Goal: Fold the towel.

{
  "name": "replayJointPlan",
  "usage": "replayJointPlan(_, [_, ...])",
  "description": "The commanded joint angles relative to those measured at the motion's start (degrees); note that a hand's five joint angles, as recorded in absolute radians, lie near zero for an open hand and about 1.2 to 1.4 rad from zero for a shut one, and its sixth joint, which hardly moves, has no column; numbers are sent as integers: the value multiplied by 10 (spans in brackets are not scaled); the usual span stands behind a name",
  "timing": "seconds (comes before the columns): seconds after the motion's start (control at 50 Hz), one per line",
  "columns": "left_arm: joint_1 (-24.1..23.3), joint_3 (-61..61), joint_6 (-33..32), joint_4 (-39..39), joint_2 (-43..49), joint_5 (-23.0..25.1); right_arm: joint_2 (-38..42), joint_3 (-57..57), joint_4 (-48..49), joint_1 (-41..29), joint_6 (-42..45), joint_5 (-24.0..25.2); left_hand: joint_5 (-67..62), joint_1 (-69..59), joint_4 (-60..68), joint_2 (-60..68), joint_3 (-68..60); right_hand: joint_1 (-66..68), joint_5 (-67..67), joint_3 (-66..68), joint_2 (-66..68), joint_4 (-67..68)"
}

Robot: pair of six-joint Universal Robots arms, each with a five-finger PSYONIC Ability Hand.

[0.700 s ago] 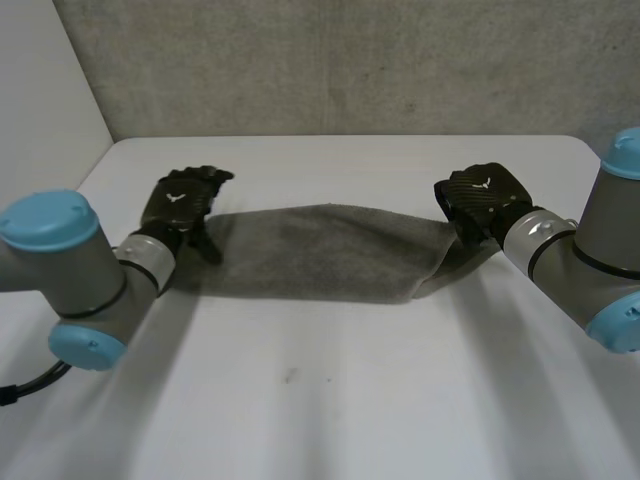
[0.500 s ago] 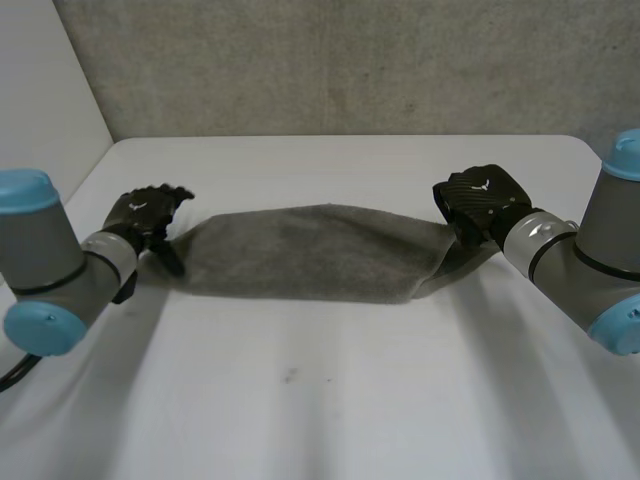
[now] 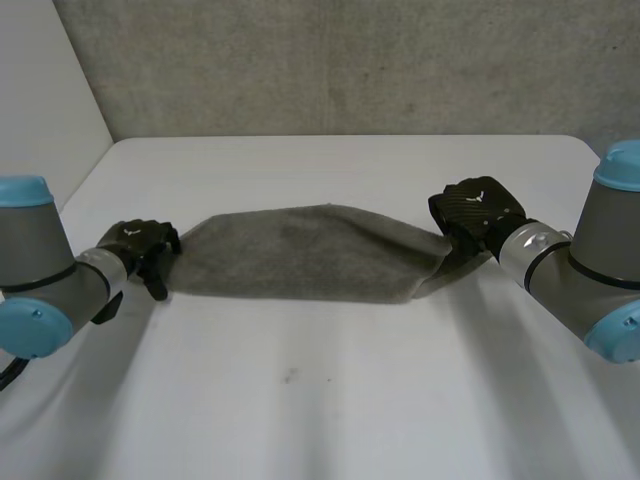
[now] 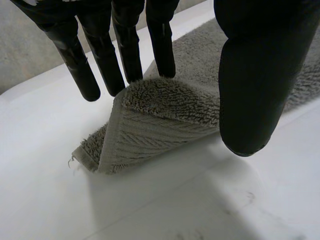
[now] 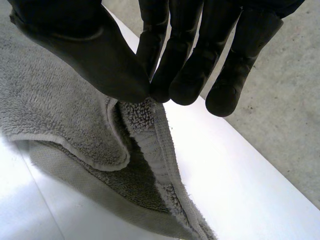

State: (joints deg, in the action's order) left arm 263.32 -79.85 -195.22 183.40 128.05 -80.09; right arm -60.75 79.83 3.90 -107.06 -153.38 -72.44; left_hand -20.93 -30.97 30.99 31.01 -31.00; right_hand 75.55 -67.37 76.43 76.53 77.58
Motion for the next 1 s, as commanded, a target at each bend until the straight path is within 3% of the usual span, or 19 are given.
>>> replayJointPlan(0.02, [1,5,-6,44,26,-2,0,4,3,1,0,-1,-167,-167,167,167,-167,44,-26,36,35,24])
replayJointPlan(0.04, [1,5,-6,44,26,-2,0,4,3,1,0,-1,-168,-168,167,167,-167,44,-26,36,35,24])
replayJointPlan(0.08, [2,7,-11,49,27,-2,0,4,4,1,0,-1,-315,-315,315,314,-315,44,-26,36,35,24])
replayJointPlan(0.14, [2,7,-14,49,27,-2,1,4,4,1,0,-1,-400,-400,399,399,-399,44,-26,36,35,24])
replayJointPlan(0.16, [2,6,-17,49,24,-3,1,4,4,1,0,-1,-490,-489,489,489,-489,44,-26,36,35,24])
replayJointPlan(0.38, [-11,-11,-10,42,-112,0,-39,-21,-21,0,-4,-10,-491,-490,490,490,-490,44,-26,36,35,24])
replayJointPlan(0.54, [-26,-5,31,-7,-255,9,-139,-127,-193,17,-7,-12,-491,-490,490,490,-490,44,-26,36,35,24])
replayJointPlan(0.58, [-21,5,49,-38,-319,32,-173,-178,-265,38,-6,-11,-491,-490,490,490,-490,44,-26,36,35,24])
replayJointPlan(0.68, [-16,30,74,-94,-382,77,-217,-257,-338,52,-6,-11,-491,-490,490,490,-490,44,-26,36,35,24])
replayJointPlan(0.88, [19,82,169,-226,-392,114,-227,-350,-451,53,-4,0,-491,-490,490,490,-490,44,-26,36,35,24])
replayJointPlan(1.0, [37,75,191,-258,-305,143,-188,-325,-458,46,-1,-1,-491,-490,490,490,-490,44,-26,36,35,24])
